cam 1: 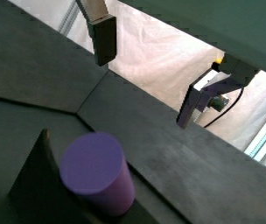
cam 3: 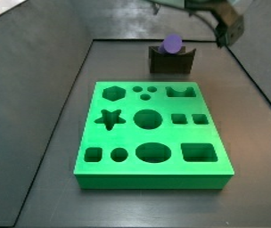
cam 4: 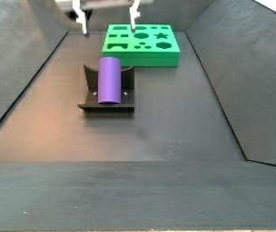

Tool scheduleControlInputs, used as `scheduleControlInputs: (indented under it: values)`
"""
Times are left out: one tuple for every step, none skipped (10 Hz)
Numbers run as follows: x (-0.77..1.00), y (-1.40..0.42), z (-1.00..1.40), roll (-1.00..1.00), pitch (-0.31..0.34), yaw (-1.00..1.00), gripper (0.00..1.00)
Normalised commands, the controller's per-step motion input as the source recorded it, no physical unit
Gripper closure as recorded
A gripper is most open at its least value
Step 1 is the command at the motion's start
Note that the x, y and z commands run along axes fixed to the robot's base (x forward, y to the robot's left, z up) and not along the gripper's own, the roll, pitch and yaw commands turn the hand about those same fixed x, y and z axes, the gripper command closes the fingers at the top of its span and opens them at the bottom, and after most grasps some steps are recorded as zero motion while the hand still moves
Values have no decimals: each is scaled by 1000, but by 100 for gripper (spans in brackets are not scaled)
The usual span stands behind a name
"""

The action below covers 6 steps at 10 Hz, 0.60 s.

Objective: Pick up the round object. Move up. Place the round object on the fixture. Regrasp the round object. Move to above the board. Insert the round object.
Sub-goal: Regrasp the round object.

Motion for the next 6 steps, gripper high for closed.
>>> scheduleControlInputs:
  values:
    - [106,35,-1000,73,-34,85,0]
    - [115,29,-1000,70,-42,69,0]
    - [123,24,-1000,68,-42,57,0]
    - [127,21,-1000,66,-44,47,0]
    - [133,13,-1000,59,-39,28,0]
    - [127,9,-911,58,-39,25,0]
